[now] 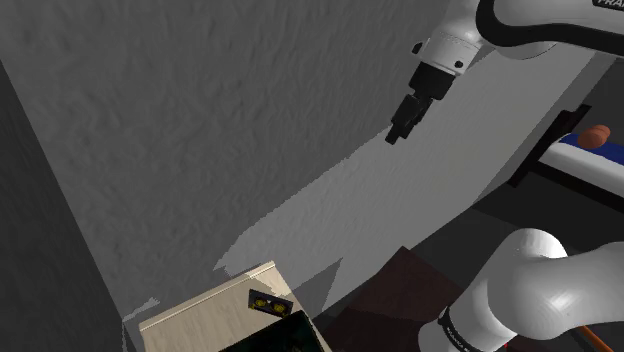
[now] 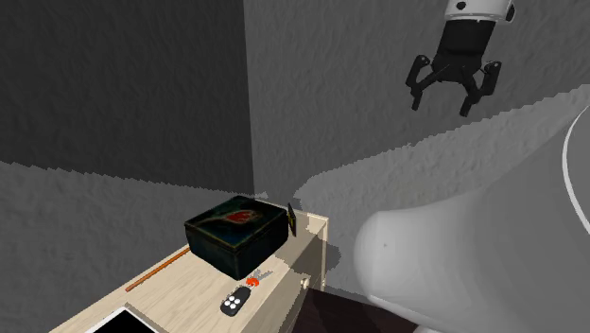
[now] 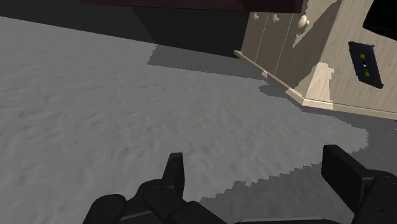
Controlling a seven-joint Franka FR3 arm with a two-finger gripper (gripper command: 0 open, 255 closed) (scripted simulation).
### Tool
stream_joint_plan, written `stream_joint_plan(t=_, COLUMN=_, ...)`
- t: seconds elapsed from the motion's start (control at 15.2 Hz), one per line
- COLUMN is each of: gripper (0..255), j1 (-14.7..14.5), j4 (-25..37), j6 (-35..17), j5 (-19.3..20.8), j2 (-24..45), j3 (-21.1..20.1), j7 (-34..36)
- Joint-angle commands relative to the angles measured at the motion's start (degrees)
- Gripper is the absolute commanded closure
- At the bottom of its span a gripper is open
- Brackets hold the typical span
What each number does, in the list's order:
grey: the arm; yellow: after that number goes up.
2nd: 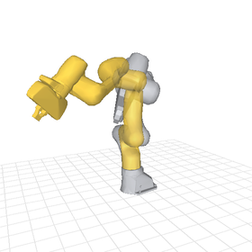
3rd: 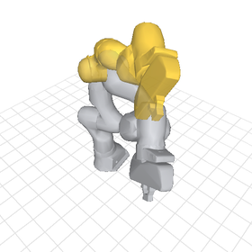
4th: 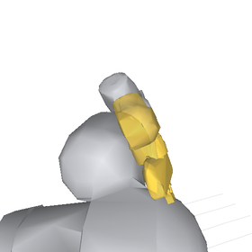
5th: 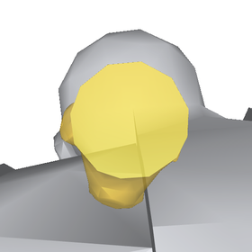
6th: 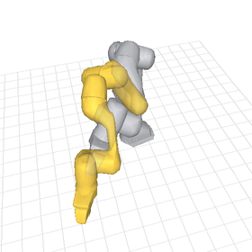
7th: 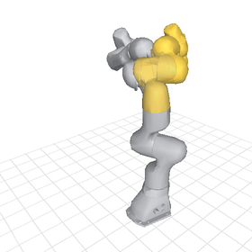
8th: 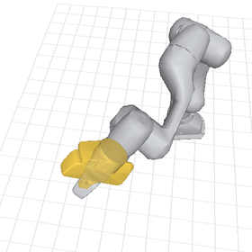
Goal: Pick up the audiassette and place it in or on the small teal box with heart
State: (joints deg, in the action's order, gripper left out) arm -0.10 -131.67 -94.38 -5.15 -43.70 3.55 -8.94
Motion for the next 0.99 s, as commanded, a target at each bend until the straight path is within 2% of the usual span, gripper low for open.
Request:
stream_joint_plan(t=0.0, gripper=0, j1=0.0, j4=0.0, j6=0.0, j5=0.0, j2=0.0, j3=0.0, j7=0.0)
stream_joint_plan(t=0.46, gripper=0, j1=-3.81, j4=-6.79, j6=-8.57, j5=-2.56, j2=1.83, j3=-7.2, j7=3.06)
stream_joint_plan(t=0.92, gripper=0, j1=-7.72, j4=-11.11, j6=-17.72, j5=-4.84, j2=6.78, j3=-14.69, j7=6.32)
